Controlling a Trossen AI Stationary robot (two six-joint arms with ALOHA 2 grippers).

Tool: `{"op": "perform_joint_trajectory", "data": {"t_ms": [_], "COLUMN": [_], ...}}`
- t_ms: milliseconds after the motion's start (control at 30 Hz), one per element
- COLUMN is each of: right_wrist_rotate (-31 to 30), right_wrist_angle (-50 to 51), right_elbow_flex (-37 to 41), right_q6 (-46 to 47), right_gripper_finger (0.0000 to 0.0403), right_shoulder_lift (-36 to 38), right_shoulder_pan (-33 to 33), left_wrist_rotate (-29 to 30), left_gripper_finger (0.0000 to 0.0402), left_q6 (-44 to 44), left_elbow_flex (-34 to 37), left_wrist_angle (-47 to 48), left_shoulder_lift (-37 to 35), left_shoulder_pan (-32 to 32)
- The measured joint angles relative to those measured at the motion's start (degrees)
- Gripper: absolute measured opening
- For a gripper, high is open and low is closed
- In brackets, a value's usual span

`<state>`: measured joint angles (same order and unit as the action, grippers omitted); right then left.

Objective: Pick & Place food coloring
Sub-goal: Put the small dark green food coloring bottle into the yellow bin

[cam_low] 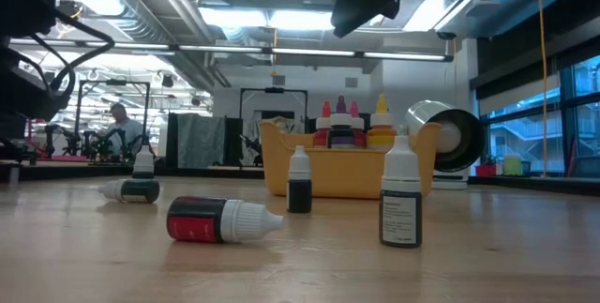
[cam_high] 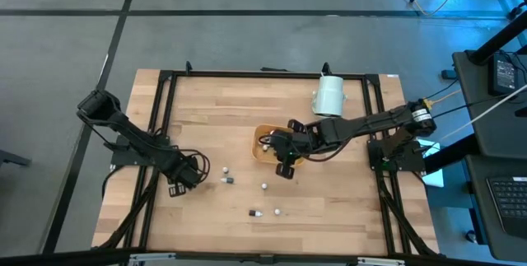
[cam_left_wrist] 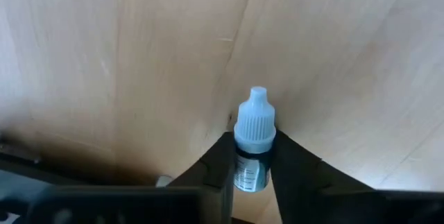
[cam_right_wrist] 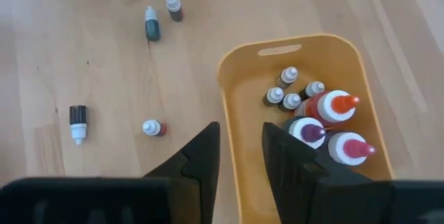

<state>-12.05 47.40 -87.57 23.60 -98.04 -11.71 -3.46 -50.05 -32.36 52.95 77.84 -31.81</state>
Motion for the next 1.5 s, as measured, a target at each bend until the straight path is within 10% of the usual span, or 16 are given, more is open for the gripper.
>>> {"op": "perform_joint_trajectory", "data": {"t_ms": [600, 1133, 1500], "right_wrist_rotate": [-0.8, -6.4, -5.9], "right_wrist_angle": [-0.2, 0.3, -6.8], "right_elbow_flex": [0.0, 9.4, 15.1], "right_q6": [-7.0, 6.9, 10.7], "right_gripper_finger": [0.0111, 0.0111, 0.0111], "right_shoulder_lift": [0.3, 8.3, 9.0], "right_shoulder_pan": [-8.4, -15.2, -16.0], "left_wrist_rotate": [17.8, 18.6, 13.9], "left_gripper_finger": [0.0064, 0.0066, 0.0067], "left_q6": [7.8, 37.2, 37.5], "left_elbow_flex": [-21.6, -19.8, -19.6], "left_wrist_angle": [0.4, -60.0, -64.0], "left_shoulder_lift": [-4.9, 2.6, 19.6], "left_shoulder_pan": [7.2, 21.9, 27.5]}}
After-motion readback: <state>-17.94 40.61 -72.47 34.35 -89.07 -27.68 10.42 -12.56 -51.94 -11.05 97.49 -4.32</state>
